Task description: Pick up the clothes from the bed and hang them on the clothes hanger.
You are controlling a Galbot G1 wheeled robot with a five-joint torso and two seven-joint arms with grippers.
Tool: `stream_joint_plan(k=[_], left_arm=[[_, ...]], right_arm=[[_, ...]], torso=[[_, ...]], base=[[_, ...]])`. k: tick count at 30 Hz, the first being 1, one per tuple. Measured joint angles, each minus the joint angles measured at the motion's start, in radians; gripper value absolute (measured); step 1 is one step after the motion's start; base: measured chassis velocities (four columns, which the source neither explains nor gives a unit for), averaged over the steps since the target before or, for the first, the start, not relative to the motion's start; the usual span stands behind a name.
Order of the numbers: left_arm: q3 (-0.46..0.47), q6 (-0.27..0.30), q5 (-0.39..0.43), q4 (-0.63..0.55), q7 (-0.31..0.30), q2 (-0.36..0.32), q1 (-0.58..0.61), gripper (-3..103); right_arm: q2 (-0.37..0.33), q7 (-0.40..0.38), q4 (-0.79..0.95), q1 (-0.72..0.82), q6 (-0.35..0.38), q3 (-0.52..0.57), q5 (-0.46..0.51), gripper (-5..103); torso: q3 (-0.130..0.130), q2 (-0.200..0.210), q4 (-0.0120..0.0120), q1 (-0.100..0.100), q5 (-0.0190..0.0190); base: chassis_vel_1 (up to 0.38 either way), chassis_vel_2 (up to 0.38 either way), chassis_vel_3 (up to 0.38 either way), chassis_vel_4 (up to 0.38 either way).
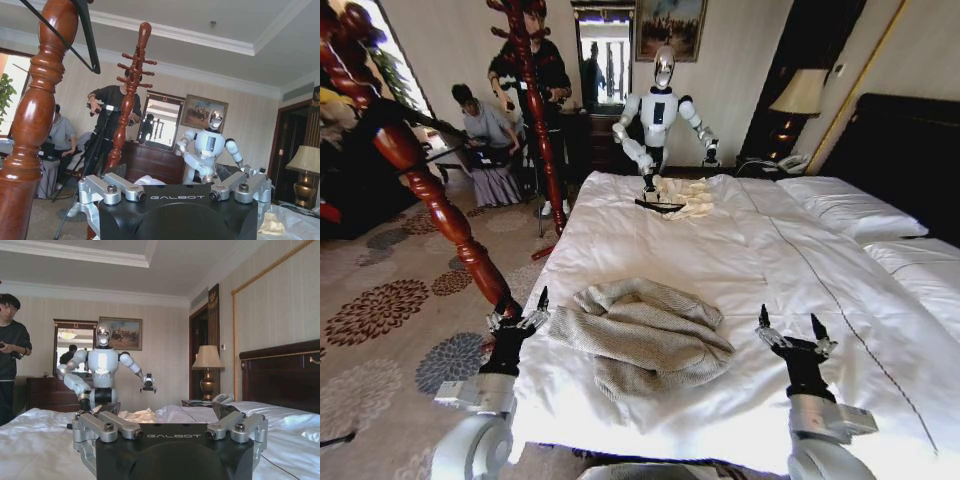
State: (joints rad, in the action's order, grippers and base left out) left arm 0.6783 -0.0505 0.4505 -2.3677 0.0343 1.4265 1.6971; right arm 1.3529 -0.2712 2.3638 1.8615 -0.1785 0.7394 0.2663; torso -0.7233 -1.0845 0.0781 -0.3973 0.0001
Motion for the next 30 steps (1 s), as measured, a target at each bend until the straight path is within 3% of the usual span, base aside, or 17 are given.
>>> stream_joint_plan(k=[2,8,12,14,18,24,28,29,30], left_arm=[[-0.001,-0.004,-0.009,-0.001,0.007,0.009,0.001,100],[-0.002,-0.001,-0.014,0.006,0.014,-0.001,-0.002,100],[0.019,0.019,0.000,0.000,0.034,-0.090,-0.006,100],[0.035,0.023,0.030,-0.003,0.049,-0.172,-0.005,100],[0.051,0.022,0.053,-0.007,0.062,-0.246,-0.004,100],[0.042,0.009,0.037,-0.008,0.068,-0.231,0.006,100],[0.034,-0.020,-0.021,0.011,0.077,-0.200,0.009,100],[0.033,-0.027,-0.033,0.023,0.078,-0.192,0.008,100],[0.033,-0.027,-0.033,0.023,0.078,-0.192,0.008,100]], right_arm=[[0.010,0.020,-0.023,-0.005,-0.031,0.008,-0.081,100],[0.003,0.019,-0.010,0.008,-0.018,0.001,-0.051,100],[-0.017,0.016,0.009,0.015,-0.002,0.020,-0.021,100],[-0.036,0.015,0.017,0.021,0.007,0.035,-0.014,100],[-0.070,0.013,0.027,0.035,0.026,0.042,0.020,100],[-0.099,-0.023,0.029,0.047,0.079,0.018,0.141,100],[-0.107,-0.083,0.047,0.044,0.144,0.001,0.251,100],[-0.113,-0.116,0.067,0.044,0.185,-0.009,0.318,100],[-0.113,-0.116,0.067,0.044,0.185,-0.009,0.318,100]], torso=[[0.000,0.000,0.0000,0.000,0.0002],[0.000,0.000,0.0000,0.000,-0.0001],[0.000,0.000,-0.0001,0.000,0.0000],[0.000,0.000,0.0000,0.000,-0.0001],[0.000,0.000,0.0001,0.000,0.0000],[0.000,0.000,-0.0001,0.000,0.0000],[0.000,0.000,-0.0001,0.000,0.0001],[0.000,0.000,-0.0001,0.000,0.0001],[0.000,0.000,-0.0001,0.000,0.0001]], base=[[0.000,0.000,0.000,0.000],[0.000,0.000,0.000,0.000],[0.000,0.000,0.000,0.000],[0.000,0.000,0.000,0.000],[0.000,0.000,0.000,0.000],[0.000,0.000,0.000,0.000],[0.000,0.000,0.000,0.000],[0.000,0.000,0.000,0.000],[0.000,0.000,0.000,0.000]])
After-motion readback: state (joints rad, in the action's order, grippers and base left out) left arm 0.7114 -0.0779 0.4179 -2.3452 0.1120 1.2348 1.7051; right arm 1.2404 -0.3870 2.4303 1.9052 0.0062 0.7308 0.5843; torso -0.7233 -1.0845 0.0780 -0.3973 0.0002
